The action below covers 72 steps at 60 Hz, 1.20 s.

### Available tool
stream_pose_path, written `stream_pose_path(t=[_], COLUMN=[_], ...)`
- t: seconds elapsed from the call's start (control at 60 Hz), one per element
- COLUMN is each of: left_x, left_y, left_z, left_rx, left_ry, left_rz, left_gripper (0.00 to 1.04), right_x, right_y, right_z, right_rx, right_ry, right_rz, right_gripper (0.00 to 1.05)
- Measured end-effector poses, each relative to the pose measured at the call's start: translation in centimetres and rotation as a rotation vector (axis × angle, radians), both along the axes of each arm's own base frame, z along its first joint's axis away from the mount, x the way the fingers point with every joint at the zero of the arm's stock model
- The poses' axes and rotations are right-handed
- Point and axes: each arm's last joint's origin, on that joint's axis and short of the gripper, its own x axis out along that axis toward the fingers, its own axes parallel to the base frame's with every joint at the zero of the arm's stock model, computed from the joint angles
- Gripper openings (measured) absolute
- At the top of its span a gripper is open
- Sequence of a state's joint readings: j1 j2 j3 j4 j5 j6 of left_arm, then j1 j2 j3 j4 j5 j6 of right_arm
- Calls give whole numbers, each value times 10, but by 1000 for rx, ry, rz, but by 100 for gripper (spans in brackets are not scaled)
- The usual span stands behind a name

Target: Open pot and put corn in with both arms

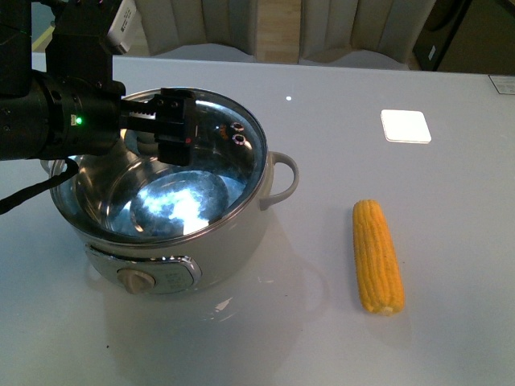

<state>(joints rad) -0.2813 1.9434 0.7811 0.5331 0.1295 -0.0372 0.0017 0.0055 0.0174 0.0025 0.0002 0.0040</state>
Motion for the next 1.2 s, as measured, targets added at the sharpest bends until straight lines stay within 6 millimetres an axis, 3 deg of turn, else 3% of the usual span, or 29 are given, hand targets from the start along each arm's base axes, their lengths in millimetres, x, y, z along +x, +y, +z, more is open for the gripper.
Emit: stream_pose_path(t=[0.3,0.384,0.634,0.967,1.201], left_x=[0,0,0,-1,-3], left_y=[-1,-1,-1,-1,-2], left_z=[0,0,1,6,24], left_rx=[21,24,41,51,48], left_ry=[-9,-10,-23,-25,-61], left_rz=[-10,-13,-15,2,15], left_gripper=[53,50,46,50,50], right_x=[0,0,0,0,0], right_y=[0,0,0,0,0], right_z=[0,0,0,0,0], right_rx=[0,0,0,0,0], right_ry=[0,0,0,0,0], right_rz=[0,0,0,0,0], right_gripper=[96,96,96,96,96])
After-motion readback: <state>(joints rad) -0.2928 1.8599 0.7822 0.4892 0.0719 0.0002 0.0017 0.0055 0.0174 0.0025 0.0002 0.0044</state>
